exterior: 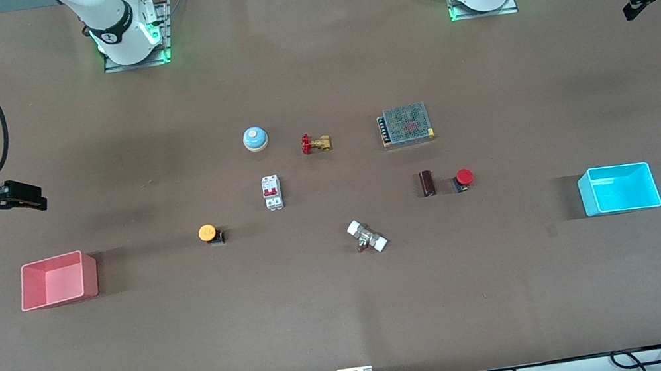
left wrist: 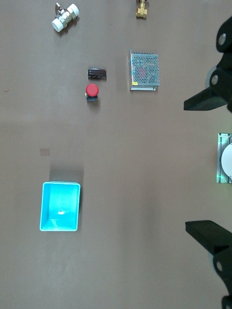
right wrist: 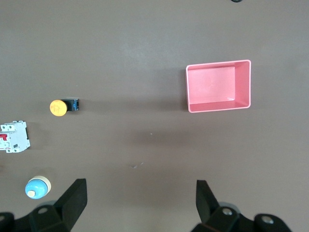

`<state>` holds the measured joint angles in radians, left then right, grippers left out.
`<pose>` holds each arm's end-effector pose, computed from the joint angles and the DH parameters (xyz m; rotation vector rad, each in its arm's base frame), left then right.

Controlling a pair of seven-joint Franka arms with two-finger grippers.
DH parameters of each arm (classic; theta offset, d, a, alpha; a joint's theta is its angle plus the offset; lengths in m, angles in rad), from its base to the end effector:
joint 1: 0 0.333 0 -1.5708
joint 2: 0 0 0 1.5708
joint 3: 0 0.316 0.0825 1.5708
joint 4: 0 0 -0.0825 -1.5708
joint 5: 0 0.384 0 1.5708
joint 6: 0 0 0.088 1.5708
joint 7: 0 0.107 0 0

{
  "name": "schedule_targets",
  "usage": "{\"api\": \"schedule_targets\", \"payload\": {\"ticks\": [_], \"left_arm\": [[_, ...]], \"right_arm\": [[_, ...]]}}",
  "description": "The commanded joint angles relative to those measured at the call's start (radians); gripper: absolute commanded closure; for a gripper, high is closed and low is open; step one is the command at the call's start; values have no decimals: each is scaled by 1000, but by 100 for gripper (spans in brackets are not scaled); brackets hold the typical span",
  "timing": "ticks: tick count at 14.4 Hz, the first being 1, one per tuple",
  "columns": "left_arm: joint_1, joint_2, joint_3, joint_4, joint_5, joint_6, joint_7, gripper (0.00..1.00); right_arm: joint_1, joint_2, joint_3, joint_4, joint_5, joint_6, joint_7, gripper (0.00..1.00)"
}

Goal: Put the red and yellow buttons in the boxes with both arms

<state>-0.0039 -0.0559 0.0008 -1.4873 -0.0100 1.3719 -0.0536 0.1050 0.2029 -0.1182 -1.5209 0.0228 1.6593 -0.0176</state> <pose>0.5150 -0.0028 0.6761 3.1311 0.0764 -0.0936 0.6173 0.0004 0.5372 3.1398 0.0052 -0.0991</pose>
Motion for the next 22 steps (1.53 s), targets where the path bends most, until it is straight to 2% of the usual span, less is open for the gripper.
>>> {"api": "schedule_targets", "payload": {"ticks": [1, 11, 17, 20, 22], "left_arm": [[-2, -9, -4, -5, 21, -8, 11, 0], [-4, 2, -4, 2, 18, -7, 14, 0], [-15, 44, -12, 30, 5, -7, 12, 0], [-19, 111, -13, 32, 4, 4, 12, 0], [-22, 248, -18, 51, 11, 7, 2, 0]], "right_arm": [[-2, -16, 2, -13, -8, 0, -7, 0], [1, -5, 3, -11, -1, -4, -13, 0], [22, 44, 3, -10, -6, 7, -10, 0], [59, 113, 5, -10, 0, 66, 1, 0], [79, 157, 5, -10, 2, 111, 4, 0]]}}
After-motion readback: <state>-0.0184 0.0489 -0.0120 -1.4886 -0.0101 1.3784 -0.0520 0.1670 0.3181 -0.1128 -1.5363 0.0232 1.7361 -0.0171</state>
